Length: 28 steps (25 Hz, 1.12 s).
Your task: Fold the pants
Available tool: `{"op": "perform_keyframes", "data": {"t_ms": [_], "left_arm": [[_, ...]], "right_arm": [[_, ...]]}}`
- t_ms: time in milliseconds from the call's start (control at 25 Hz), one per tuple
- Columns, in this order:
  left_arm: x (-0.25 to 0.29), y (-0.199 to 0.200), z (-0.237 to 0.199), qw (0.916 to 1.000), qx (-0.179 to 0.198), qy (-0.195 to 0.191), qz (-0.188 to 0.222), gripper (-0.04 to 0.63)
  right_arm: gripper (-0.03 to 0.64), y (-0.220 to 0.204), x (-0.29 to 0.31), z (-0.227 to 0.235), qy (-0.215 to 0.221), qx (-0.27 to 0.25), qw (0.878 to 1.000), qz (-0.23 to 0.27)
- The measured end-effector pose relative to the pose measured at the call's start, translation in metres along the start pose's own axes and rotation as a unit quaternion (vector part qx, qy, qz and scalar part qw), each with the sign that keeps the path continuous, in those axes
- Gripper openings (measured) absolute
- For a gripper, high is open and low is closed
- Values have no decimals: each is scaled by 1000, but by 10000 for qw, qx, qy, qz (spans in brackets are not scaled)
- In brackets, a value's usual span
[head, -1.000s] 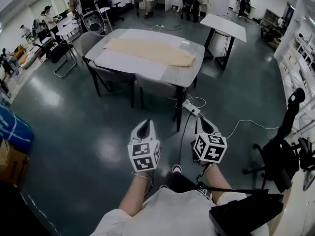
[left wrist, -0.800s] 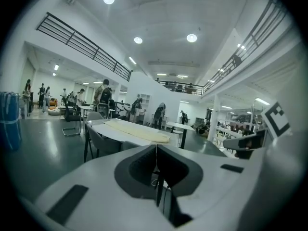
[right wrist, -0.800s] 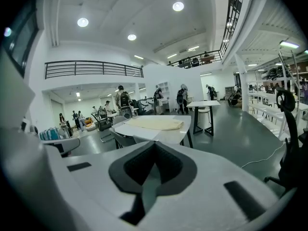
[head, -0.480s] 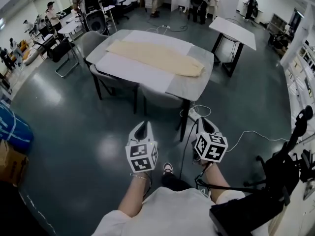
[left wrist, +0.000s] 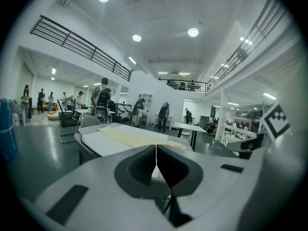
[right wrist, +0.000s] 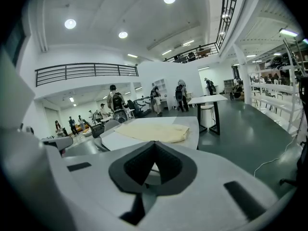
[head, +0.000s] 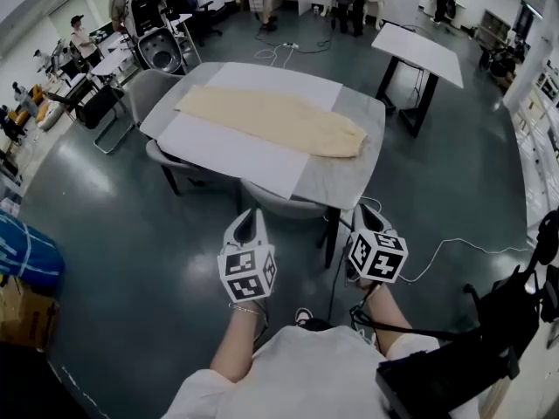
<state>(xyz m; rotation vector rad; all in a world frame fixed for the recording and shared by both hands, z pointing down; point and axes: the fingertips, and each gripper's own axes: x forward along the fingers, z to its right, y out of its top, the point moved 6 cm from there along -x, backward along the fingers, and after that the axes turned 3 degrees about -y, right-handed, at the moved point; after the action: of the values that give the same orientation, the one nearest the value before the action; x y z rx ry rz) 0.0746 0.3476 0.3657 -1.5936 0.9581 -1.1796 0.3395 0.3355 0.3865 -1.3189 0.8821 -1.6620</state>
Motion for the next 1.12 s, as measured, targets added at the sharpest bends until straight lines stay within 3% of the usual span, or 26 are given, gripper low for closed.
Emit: {"op": "perform_keyframes", "data": {"t_ms": [280, 560, 1120], "left_arm": [[62, 6, -17, 9998, -51, -81, -155, 9], [143, 17, -65, 9991, -59, -318, -263, 9], [314, 110, -246, 9953, 143, -932, -234, 9]], "right_arm": [[-8, 12, 59, 9, -170, 80, 9996, -205], [-8, 24, 132, -9, -417, 279, 9982, -335], [-8, 98, 302, -138, -1108, 336, 9932, -155]]}}
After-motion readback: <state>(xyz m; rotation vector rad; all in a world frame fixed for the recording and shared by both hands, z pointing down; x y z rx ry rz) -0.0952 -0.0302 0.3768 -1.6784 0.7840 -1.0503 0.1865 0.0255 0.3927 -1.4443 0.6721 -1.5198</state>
